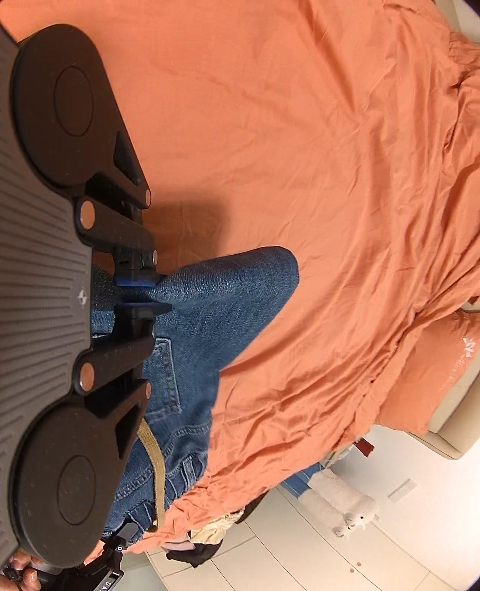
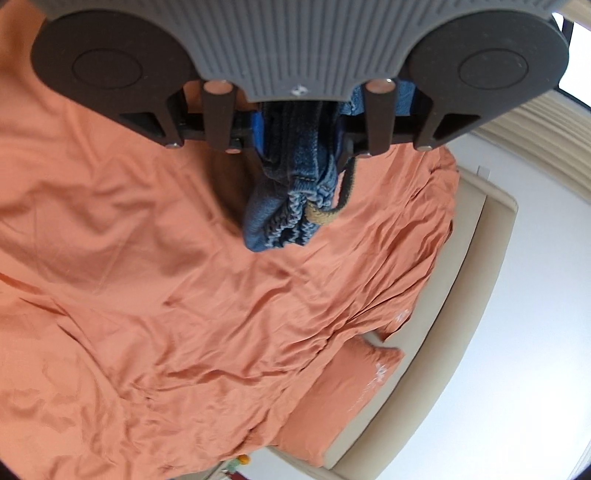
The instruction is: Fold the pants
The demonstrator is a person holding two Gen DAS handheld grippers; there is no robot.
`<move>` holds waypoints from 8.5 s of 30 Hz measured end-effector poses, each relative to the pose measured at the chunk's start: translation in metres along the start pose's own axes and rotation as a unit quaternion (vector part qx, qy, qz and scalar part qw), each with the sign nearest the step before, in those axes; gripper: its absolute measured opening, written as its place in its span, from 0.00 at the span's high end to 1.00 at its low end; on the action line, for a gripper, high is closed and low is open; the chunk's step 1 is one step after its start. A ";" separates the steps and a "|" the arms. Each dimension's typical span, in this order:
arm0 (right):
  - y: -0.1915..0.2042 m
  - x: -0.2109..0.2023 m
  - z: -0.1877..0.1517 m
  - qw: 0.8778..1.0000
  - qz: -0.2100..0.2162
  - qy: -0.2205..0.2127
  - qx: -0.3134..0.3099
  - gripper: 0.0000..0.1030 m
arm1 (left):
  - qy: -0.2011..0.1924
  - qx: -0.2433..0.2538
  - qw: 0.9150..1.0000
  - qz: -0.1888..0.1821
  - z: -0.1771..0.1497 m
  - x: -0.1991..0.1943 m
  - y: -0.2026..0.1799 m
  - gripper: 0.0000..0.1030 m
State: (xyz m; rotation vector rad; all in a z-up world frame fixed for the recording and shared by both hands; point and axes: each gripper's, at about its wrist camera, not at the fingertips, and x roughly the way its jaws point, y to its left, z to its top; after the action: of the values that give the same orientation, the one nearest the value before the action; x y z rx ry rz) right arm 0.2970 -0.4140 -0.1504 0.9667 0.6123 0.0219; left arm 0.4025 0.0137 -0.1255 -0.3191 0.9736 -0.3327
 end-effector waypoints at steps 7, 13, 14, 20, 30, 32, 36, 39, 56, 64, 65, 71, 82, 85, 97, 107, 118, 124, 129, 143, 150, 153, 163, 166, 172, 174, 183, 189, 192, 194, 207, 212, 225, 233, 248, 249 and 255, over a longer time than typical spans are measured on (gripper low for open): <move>0.050 -0.007 -0.042 1.000 0.015 0.014 -0.021 0.70 | -0.021 0.008 1.000 0.002 0.000 -0.052 0.034 0.93; 0.057 0.003 -0.107 0.998 0.001 0.060 -0.003 0.70 | -0.004 0.023 0.999 0.027 -0.001 -0.063 0.078 0.93; 0.053 0.008 -0.117 0.998 -0.005 0.069 -0.001 0.70 | 0.005 0.022 0.999 0.032 -0.004 -0.060 0.087 0.93; 0.025 0.026 -0.157 0.994 -0.060 0.089 0.010 0.70 | 0.027 -0.015 0.999 0.039 -0.033 -0.036 0.132 0.93; 0.013 0.047 -0.153 0.985 -0.116 0.125 -0.001 0.65 | 0.038 -0.034 0.998 0.046 -0.040 -0.012 0.144 0.91; 0.018 0.044 -0.144 0.984 -0.113 0.136 -0.015 0.55 | 0.032 -0.034 0.998 0.044 -0.041 -0.016 0.146 0.86; 0.045 0.027 -0.119 0.982 -0.099 0.128 -0.096 0.51 | 0.025 -0.024 0.997 0.071 -0.036 -0.020 0.146 0.61; 0.062 0.030 -0.098 0.976 -0.099 0.127 -0.146 0.56 | 0.017 0.016 0.995 0.096 -0.026 -0.029 0.136 0.58; 0.034 0.128 -0.059 0.939 -0.042 0.199 -0.278 0.73 | 0.058 0.325 0.944 -0.004 -0.018 0.040 -0.052 0.29; 0.031 0.160 -0.054 0.920 -0.007 0.243 -0.306 0.76 | 0.064 0.341 0.938 -0.025 -0.037 0.092 -0.080 0.19; 0.031 0.163 -0.054 0.919 -0.007 0.245 -0.310 0.77 | 0.067 0.348 0.935 -0.028 -0.037 0.097 -0.080 0.18; 0.037 0.164 -0.063 0.916 -0.027 0.237 -0.322 0.89 | 0.123 0.334 0.931 -0.078 -0.023 0.122 -0.075 0.27; 0.062 0.146 -0.069 0.908 -0.053 0.207 -0.361 0.92 | 0.086 0.322 0.938 -0.097 -0.027 0.084 -0.082 0.72; 0.067 0.132 -0.065 0.913 -0.035 0.196 -0.355 0.93 | 0.079 0.316 0.937 -0.124 -0.019 0.068 -0.079 0.73; 0.075 0.139 -0.046 0.915 0.053 0.174 -0.360 0.94 | 0.108 0.356 0.915 -0.154 0.005 0.044 -0.091 0.78; 0.061 0.140 -0.062 0.865 0.030 0.185 -0.465 0.80 | 0.136 0.367 0.912 -0.123 -0.005 0.070 -0.099 0.79; 0.082 0.131 -0.045 0.830 0.102 0.180 -0.518 1.00 | 0.108 0.391 0.908 -0.107 -0.006 0.049 -0.109 0.80; 0.068 0.165 -0.036 0.857 0.061 0.184 -0.477 1.00 | 0.134 0.413 0.896 -0.098 -0.005 0.069 -0.117 0.83; 0.055 0.179 -0.042 0.871 0.030 0.205 -0.446 0.97 | 0.167 0.396 0.898 -0.090 -0.008 0.111 -0.117 0.84; -0.013 0.109 -0.052 0.968 0.015 0.247 -0.040 0.41 | 0.178 0.409 0.892 -0.070 -0.020 0.128 -0.123 0.82; -0.007 0.105 -0.075 0.973 0.013 0.230 -0.033 0.88 | 0.127 0.400 0.907 -0.035 -0.027 0.105 -0.126 0.71; 0.016 0.097 -0.075 0.971 0.005 0.227 -0.081 0.91 | 0.099 0.380 0.919 -0.025 -0.019 0.074 -0.115 0.71; 0.067 0.079 -0.075 0.968 0.033 0.219 -0.117 0.95 | 0.071 0.280 0.954 0.078 0.006 -0.017 0.008 0.71; 0.038 0.085 -0.080 0.967 -0.015 0.231 -0.105 0.95 | 0.078 0.259 0.957 0.106 -0.005 -0.017 0.037 0.73; 0.016 0.093 -0.085 0.969 -0.036 0.227 -0.087 0.93 | 0.080 0.160 0.972 0.149 -0.021 0.003 0.081 0.78; 0.011 0.097 -0.083 0.970 -0.027 0.230 -0.070 0.89 | 0.067 0.113 0.982 0.133 -0.024 -0.002 0.094 0.75; -0.010 0.121 -0.081 0.969 -0.004 0.246 -0.001 0.73 | 0.081 -0.074 0.993 0.034 -0.039 -0.012 0.159 0.44; -0.029 0.127 -0.084 0.968 0.021 0.244 0.063 0.59 | 0.084 -0.140 0.986 -0.021 -0.050 -0.007 0.176 0.62; -0.021 0.129 -0.086 0.968 0.022 0.243 0.060 0.51 | 0.079 -0.142 0.986 -0.025 -0.048 -0.008 0.178 0.84; -0.009 0.130 -0.087 0.969 0.017 0.242 0.036 0.79 | 0.070 -0.137 0.988 -0.029 -0.048 -0.012 0.175 0.89; 0.090 0.111 -0.076 0.975 0.028 0.212 -0.057 0.91 | 0.026 -0.087 0.995 -0.043 -0.021 -0.058 0.172 0.95; 0.058 0.108 -0.088 0.972 -0.051 0.223 -0.062 0.89 | 0.023 -0.094 0.995 -0.026 -0.017 -0.060 0.195 1.00; -0.012 0.136 -0.086 0.962 -0.003 0.271 0.032 0.40 | 0.087 -0.131 0.984 -0.083 -0.042 -0.024 0.211 0.53; 0.010 0.126 -0.086 0.967 0.035 0.253 0.003 0.80 | 0.081 -0.115 0.986 -0.093 -0.043 -0.020 0.191 0.91; 0.208 0.200 -0.136 0.950 0.144 0.257 -0.104 0.83 | -0.003 -0.024 0.999 0.022 0.058 -0.149 0.256 0.94; 0.215 0.212 -0.146 0.949 0.145 0.259 -0.108 0.83 | -0.004 -0.028 0.999 0.034 0.060 -0.152 0.265 0.94; 0.219 0.283 -0.192 0.947 0.119 0.281 -0.101 0.83 | 0.004 -0.057 0.996 0.068 0.049 -0.131 0.322 0.94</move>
State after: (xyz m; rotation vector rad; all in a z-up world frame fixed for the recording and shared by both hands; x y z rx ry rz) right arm 0.4913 -0.0603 -0.1956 0.8268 0.9904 0.5830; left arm 0.4179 0.3639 -0.1329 -0.3540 1.0196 -0.1555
